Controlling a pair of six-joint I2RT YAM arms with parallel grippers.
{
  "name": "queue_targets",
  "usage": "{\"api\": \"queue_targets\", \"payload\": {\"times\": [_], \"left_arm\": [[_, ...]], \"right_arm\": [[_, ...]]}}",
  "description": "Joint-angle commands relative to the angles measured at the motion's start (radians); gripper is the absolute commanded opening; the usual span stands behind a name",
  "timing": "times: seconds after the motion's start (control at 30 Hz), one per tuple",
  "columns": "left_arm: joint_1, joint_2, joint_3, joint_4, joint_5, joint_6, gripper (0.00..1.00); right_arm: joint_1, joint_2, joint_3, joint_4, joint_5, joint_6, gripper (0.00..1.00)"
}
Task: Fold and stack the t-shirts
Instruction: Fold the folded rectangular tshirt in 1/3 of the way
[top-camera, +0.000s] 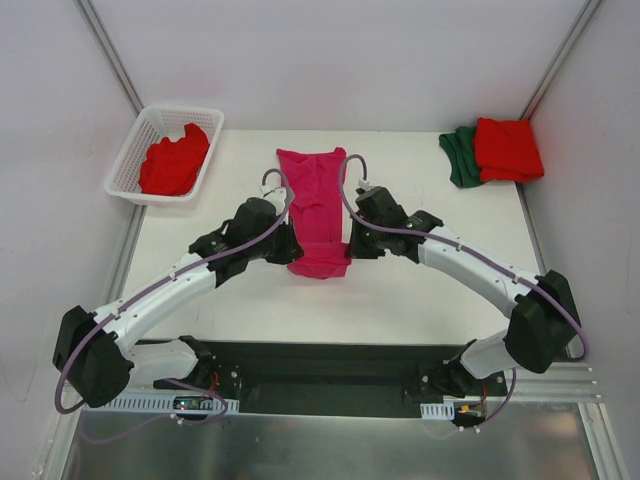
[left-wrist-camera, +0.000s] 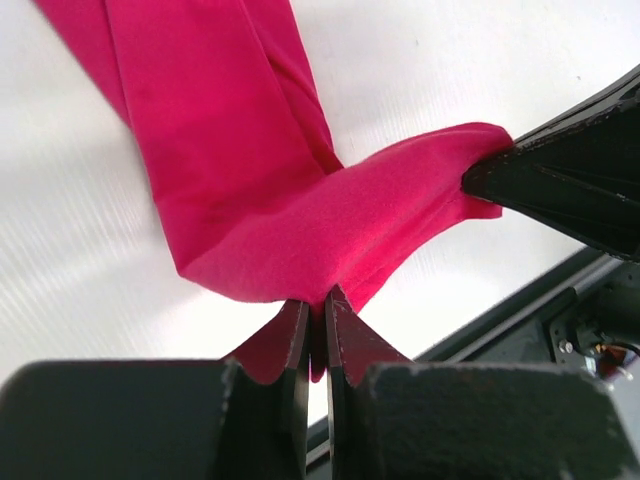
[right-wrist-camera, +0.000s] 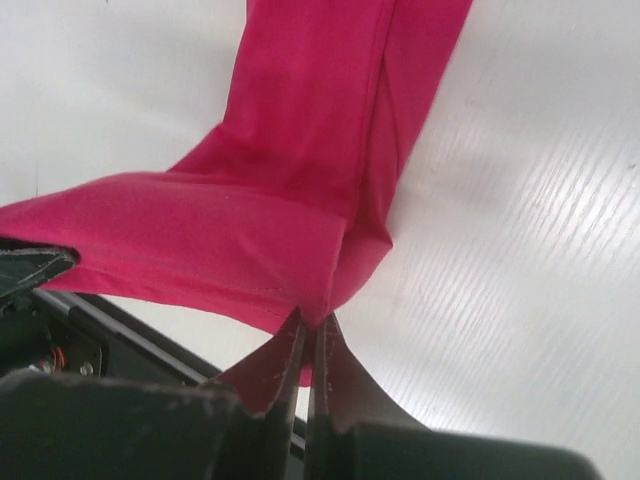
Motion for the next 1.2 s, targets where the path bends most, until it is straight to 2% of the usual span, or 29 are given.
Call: {"api": "queue_targets", "payload": {"times": [0.0,0.47,1.17], "left_arm": [[0.049,0.063,0.084,0.037,-0.038,0.087,0.00],[0.220,0.231,0.233,0.085,-0.015,0.191,0.00],[0.321,0.520,0.379,0.158,0.033,0.220,0.00]], "right_arm": [[-0.058,0.074,0.096,-0.009,-0.025,-0.093,0.01],[-0.199,0.319,0.338,0.032,-0.154,-0.185,0.01],[-0.335,0.537,0.525,0.038,-0.237,-0.222,0.01]]}}
